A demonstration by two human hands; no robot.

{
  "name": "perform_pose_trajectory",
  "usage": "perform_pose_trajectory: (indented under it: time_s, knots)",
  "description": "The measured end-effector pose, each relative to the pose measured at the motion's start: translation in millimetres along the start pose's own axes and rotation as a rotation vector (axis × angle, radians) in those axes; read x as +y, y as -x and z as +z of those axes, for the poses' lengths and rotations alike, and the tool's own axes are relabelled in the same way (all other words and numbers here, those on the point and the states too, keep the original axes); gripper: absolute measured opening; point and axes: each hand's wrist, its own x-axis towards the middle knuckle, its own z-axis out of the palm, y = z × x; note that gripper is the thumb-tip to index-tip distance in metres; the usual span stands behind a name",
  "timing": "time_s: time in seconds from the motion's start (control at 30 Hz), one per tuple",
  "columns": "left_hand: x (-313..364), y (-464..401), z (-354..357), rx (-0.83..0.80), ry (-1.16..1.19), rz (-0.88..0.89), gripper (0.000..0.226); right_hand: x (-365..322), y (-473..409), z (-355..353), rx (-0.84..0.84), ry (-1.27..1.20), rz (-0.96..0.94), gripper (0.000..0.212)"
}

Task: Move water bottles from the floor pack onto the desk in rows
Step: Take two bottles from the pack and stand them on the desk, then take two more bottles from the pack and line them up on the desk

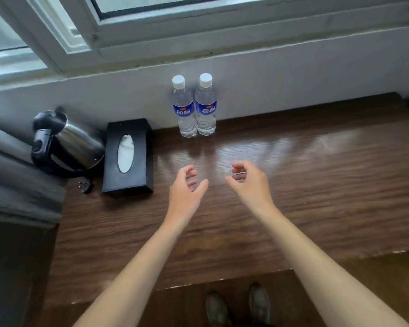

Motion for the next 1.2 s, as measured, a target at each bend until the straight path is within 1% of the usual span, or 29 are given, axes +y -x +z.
perform_pose_trajectory:
  time_s: [0.17, 0.27, 0.37, 0.5, 0.67, 0.8, 0.87, 0.97, 1.2]
  knots:
    - [18.7, 69.5, -1.7, -0.143, -0.026, 0.005, 0.042, -6.2, 69.4, -54.4, -0.039, 0.010, 0.043, 0.036]
    - [39.3, 98.8, 7.5, -0.174, -0.025, 0.017, 0.040, -0.7, 106.4, -91.2, -0.028, -0.016, 0.091, 0.036]
    - [65.2, 126.5, 28.5, -0.212, -0.047, 0.046, 0.042, 9.8, 138.1, -131.6, 0.012, -0.069, 0.145, 0.036]
    - [92.2, 162.0, 63.3, -0.267, -0.090, 0.101, 0.038, 26.4, 170.8, -189.2, 0.090, -0.141, 0.194, 0.035]
    - [116.2, 213.2, 121.5, -0.358, -0.164, 0.155, 0.041, 64.2, 213.6, -264.6, 0.167, -0.197, 0.262, 0.032]
    - [121.8, 249.3, 175.9, -0.430, -0.216, 0.160, 0.046, 99.1, 241.4, -315.4, 0.229, -0.286, 0.350, 0.029]
    - [125.7, 261.8, 202.6, -0.475, -0.237, 0.154, 0.042, 116.3, 250.4, -338.4, 0.277, -0.312, 0.376, 0.028]
    - [136.1, 276.3, 241.7, -0.568, -0.258, 0.151, 0.037, 141.1, 260.9, -368.7, 0.338, -0.337, 0.431, 0.027]
    - [170.6, 284.4, 348.2, -0.778, -0.339, 0.204, 0.039, 195.5, 270.4, -431.9, 0.540, -0.432, 0.565, 0.026]
